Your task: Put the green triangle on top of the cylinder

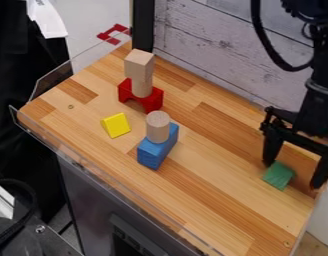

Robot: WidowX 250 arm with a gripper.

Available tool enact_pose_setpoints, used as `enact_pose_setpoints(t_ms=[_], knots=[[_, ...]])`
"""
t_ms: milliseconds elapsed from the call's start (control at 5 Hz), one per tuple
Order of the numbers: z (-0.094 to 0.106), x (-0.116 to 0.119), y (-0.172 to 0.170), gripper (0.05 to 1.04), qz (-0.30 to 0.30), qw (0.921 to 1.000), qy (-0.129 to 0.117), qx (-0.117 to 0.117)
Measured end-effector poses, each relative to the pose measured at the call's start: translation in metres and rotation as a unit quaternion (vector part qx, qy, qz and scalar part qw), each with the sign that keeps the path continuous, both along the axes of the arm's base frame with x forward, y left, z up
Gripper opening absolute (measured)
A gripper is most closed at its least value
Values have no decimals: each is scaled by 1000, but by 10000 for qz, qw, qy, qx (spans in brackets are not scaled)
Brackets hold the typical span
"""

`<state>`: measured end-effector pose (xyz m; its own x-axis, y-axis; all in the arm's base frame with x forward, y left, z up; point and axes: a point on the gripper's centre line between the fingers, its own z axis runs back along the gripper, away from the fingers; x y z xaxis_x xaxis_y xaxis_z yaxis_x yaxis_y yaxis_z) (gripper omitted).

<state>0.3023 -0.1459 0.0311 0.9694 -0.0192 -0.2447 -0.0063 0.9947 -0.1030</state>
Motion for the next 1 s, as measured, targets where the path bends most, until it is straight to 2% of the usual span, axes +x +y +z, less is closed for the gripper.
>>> enact_pose_setpoints(t_ms=[600,800,1000], knots=[[-9,8,14,999,201,9998,96,-16],[-21,9,14,997,213,9995,228,-21],[-23,10,8,959,165,9995,271,-71]])
